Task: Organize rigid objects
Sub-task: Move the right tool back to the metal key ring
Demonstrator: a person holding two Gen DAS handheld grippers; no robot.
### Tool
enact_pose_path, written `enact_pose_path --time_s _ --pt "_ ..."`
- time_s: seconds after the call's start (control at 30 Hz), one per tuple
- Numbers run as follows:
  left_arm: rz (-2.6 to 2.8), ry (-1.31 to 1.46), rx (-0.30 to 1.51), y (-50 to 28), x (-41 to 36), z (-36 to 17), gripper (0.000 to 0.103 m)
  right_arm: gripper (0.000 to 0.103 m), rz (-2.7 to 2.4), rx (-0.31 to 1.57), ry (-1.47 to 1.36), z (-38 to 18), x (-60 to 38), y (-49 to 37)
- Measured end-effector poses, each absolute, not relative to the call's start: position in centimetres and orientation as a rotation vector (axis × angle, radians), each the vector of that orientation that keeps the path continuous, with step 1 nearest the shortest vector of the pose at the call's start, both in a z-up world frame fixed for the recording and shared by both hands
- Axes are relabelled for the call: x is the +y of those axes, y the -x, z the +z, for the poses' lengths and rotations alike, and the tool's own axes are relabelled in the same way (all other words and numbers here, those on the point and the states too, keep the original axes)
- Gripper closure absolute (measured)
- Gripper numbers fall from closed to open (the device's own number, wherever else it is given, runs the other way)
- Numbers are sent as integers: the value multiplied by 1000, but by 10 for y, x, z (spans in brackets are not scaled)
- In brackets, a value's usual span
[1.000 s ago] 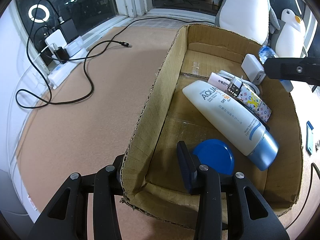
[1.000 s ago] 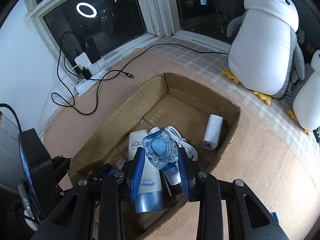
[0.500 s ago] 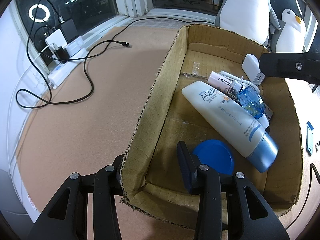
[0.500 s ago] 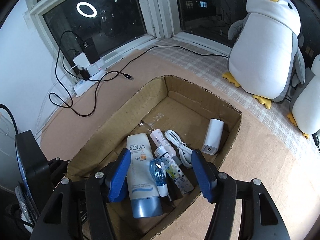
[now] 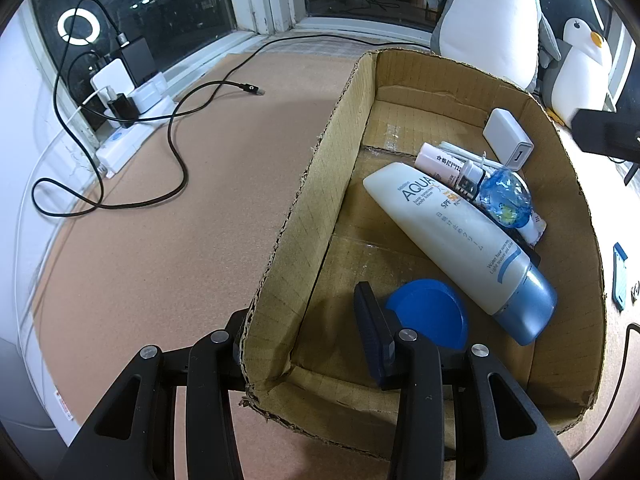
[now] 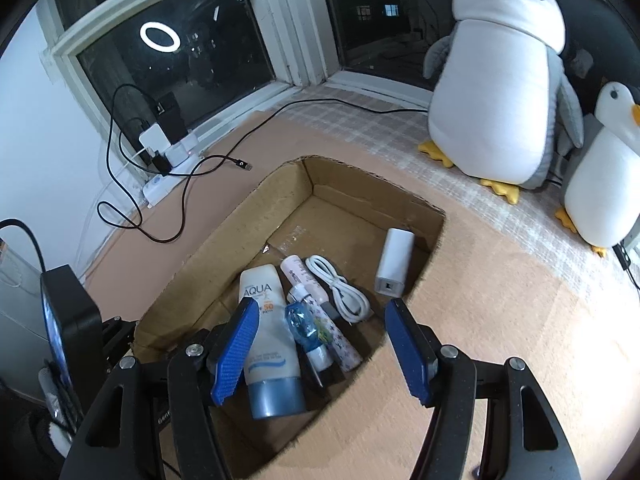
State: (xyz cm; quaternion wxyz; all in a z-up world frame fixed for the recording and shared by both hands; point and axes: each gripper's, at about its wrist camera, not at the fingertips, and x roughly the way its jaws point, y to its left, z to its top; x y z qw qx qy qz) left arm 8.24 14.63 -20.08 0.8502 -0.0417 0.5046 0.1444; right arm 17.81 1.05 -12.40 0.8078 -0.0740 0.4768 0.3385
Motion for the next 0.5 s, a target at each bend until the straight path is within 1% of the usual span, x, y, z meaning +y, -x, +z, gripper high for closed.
enact_pose_path --time_s 0.5 --pt "304 89 1063 -83 146 -201 64 41 647 1029 6 -118 -76 -176"
